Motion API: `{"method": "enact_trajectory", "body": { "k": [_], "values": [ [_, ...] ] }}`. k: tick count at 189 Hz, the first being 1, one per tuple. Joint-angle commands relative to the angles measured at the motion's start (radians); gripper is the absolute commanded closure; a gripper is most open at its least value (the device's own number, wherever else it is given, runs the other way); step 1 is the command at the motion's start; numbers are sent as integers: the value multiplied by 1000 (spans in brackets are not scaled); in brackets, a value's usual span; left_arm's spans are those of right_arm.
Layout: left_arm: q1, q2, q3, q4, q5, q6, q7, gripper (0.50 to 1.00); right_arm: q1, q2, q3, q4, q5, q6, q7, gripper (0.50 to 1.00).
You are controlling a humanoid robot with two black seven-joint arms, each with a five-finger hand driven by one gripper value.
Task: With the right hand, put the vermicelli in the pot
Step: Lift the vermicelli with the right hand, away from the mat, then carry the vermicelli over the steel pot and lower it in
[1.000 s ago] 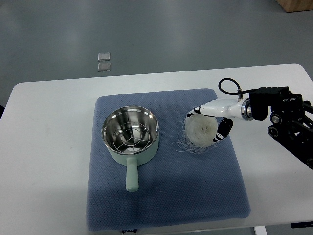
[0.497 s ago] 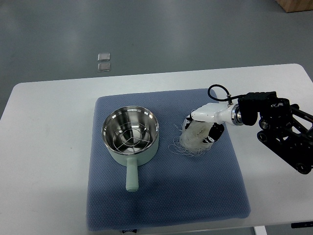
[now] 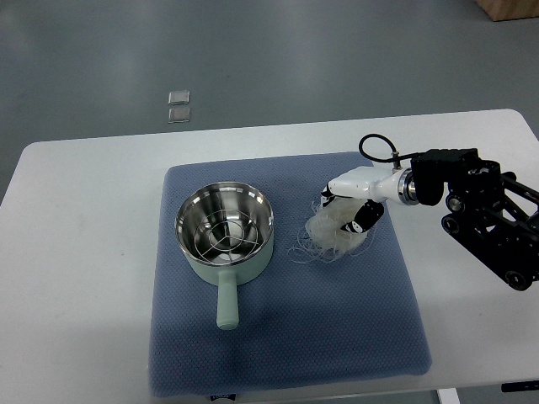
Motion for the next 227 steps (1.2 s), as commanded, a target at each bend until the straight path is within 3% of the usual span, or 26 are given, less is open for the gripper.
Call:
{"method": "enact_trajectory", "body": {
  "k": [1, 42, 98, 161, 227],
  "values": [
    [0, 0, 0, 0, 0, 0, 0, 500, 52, -13, 45, 5, 73, -1, -3, 1000],
    [0, 0, 0, 0, 0, 0, 0, 500, 204, -43, 61, 5, 204, -1, -6, 1000],
    [0, 0, 0, 0, 0, 0, 0, 500, 336, 52, 38, 14, 270, -1, -6, 1000],
    [0, 0, 0, 0, 0, 0, 0, 500, 323, 205, -103, 37, 258, -1, -6, 1000],
    [0, 0, 0, 0, 0, 0, 0, 500, 293, 214, -183, 17, 159, -1, -10, 1000]
  ]
}}
